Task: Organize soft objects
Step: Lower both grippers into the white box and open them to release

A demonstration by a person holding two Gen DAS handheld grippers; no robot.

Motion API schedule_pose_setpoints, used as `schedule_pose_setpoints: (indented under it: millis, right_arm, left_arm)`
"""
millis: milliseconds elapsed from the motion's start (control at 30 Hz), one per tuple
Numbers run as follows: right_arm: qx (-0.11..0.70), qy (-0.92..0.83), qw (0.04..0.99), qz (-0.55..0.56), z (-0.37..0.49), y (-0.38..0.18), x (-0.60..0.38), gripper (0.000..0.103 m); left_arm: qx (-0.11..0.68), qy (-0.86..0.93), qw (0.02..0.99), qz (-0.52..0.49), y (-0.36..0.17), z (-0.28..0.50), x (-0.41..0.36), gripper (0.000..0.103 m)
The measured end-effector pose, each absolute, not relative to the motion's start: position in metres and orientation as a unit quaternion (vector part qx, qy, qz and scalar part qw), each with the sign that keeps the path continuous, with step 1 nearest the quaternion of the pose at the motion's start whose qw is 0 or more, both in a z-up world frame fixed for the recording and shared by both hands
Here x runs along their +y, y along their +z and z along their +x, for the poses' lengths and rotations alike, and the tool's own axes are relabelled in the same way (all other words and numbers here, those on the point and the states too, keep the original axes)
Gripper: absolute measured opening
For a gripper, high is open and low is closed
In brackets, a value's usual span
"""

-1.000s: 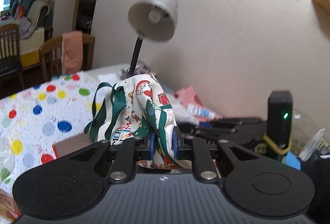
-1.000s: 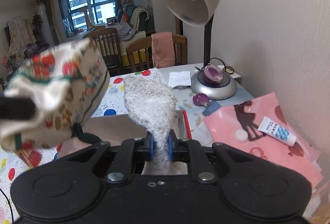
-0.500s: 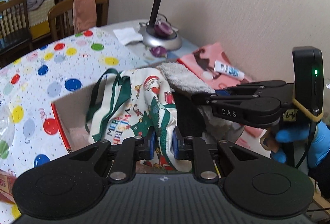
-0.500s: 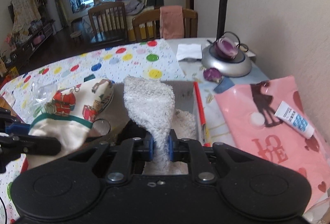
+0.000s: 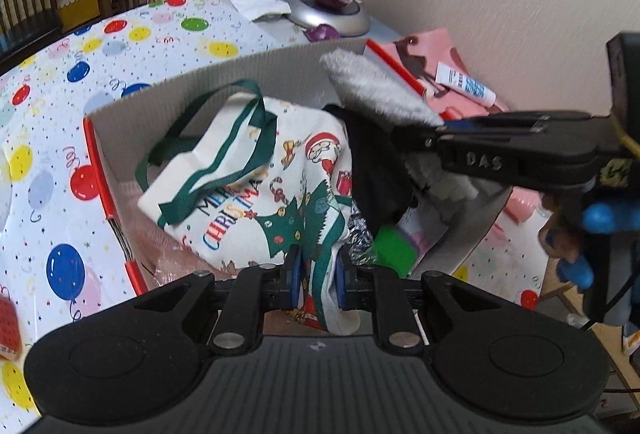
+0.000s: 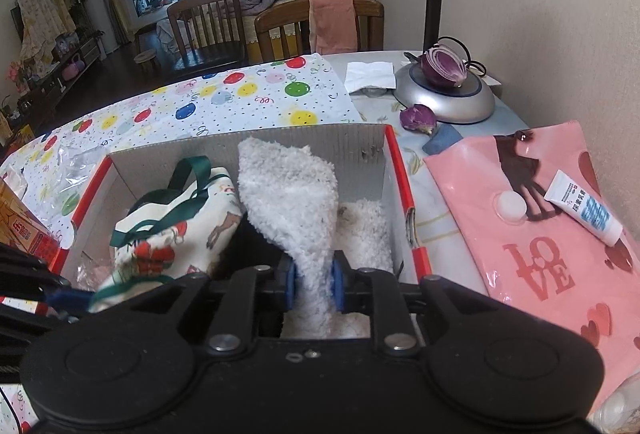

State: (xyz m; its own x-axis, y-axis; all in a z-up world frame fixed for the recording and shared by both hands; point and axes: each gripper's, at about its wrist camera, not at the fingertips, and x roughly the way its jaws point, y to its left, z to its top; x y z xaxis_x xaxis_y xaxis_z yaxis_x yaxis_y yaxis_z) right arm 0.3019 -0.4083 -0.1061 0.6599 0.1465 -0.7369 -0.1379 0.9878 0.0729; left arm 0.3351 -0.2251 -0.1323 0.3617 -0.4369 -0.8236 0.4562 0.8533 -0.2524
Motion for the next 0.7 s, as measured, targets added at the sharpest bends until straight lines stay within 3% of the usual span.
schedule_pose_setpoints:
  millis: [233,600,700]
  right_arm:
    - [0.407,0.076,0.910,0.000,0.300,-0.102,-0.407,0.025]
    - [0.401,0.085,0.912,-0.015,0.294,-0.090,-0.403,0.052]
    - [0.398,0.086,0.913,-0.018,0.291,-0.086,-0.401,0.059]
  left_arm:
    - [0.506,-0.266,0.820,0.005,-0.143,0.335,-0.226,0.016]
    - [0.485,-0.263,0.834,-0.012,-0.133,0.328,-0.219,0.021]
    - [0.482,-0.267,0.834,-0.020,-0.129,0.326,-0.217,0.031]
